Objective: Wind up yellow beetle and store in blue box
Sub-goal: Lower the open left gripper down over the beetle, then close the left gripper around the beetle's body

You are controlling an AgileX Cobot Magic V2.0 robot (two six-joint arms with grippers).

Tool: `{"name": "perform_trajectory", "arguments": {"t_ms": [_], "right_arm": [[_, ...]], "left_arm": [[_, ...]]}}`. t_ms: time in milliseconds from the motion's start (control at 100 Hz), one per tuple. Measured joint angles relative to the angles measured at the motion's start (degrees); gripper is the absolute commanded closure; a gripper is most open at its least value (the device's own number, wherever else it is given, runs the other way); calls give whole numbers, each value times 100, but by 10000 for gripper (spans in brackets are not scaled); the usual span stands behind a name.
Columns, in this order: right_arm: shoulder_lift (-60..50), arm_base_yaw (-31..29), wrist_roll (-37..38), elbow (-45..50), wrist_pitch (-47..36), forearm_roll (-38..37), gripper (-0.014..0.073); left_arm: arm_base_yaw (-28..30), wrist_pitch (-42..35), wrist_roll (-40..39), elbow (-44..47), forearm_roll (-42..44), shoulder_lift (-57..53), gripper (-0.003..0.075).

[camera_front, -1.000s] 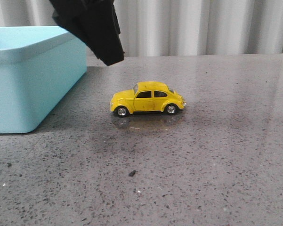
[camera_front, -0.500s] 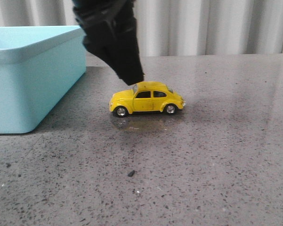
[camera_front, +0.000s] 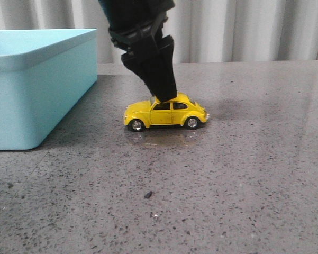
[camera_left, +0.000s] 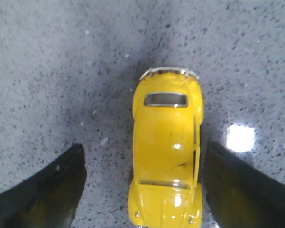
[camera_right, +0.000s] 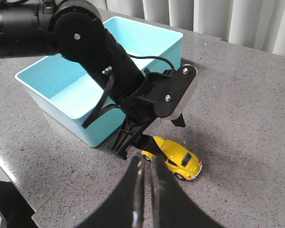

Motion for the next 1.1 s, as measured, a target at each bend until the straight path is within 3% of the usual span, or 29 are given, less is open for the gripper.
{"name": "perform_trajectory", "arguments": {"t_ms": [300,650,920,1100], "right_arm": [[0,0,0,0,0,-15,644],[0,0,0,0,0,-24,644],[0,0,0,0,0,-124,644],[0,0,0,0,0,-147,644]], "left_arm": [[109,82,550,-11,-479,235,249],[145,46,612,-11,-524,506,258],[241,60,612,-11,-634,515,513],[245,60,612,-33,-643,515,605]]}}
